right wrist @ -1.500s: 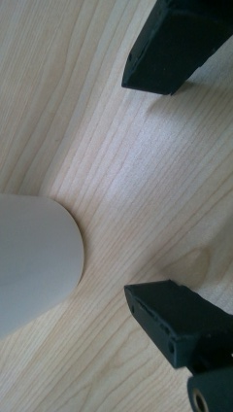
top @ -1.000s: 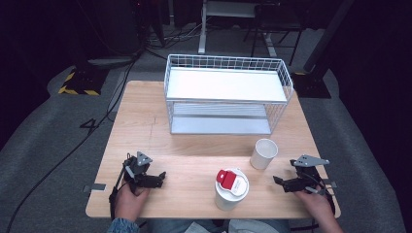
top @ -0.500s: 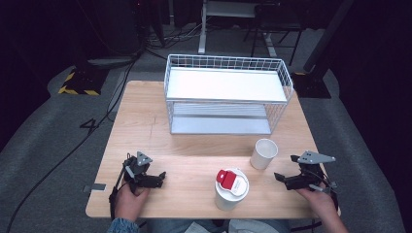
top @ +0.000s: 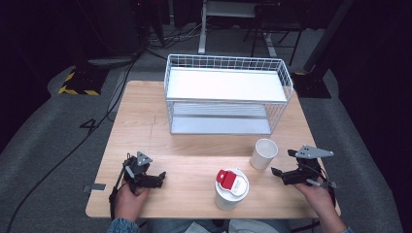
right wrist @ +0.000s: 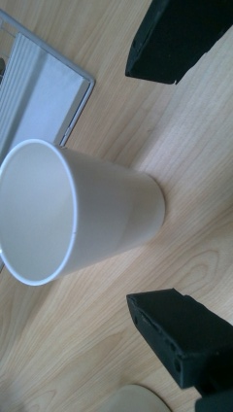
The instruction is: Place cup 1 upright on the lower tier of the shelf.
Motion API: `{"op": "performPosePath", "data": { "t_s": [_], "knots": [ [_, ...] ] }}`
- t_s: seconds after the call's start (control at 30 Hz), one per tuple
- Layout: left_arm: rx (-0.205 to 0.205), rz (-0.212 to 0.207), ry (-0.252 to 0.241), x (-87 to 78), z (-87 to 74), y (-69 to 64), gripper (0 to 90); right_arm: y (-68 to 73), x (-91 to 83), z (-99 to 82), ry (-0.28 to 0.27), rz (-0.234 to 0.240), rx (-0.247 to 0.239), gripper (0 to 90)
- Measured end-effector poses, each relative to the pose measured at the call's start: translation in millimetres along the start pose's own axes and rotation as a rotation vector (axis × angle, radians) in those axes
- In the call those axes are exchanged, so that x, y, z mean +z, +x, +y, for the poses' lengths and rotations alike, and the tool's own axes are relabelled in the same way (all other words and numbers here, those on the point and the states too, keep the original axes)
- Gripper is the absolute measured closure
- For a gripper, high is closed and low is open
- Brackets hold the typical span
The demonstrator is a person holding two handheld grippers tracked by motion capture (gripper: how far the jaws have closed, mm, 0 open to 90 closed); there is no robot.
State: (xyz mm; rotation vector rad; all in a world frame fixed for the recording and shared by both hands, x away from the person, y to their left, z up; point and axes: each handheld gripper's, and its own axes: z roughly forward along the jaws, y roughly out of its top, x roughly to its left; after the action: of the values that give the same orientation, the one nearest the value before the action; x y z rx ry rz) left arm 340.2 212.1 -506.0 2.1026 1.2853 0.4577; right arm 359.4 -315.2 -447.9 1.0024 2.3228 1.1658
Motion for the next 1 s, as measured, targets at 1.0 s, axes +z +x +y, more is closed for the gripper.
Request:
{"op": "performPosePath", "data": {
  "t_s": [1.0],
  "knots": [
    [-0.001,0.000,-0.001,0.1,0.0,0.0,0.6,2.6,53.0,8.6,0.001,0.029,0.039,5.8]
  ]
}}
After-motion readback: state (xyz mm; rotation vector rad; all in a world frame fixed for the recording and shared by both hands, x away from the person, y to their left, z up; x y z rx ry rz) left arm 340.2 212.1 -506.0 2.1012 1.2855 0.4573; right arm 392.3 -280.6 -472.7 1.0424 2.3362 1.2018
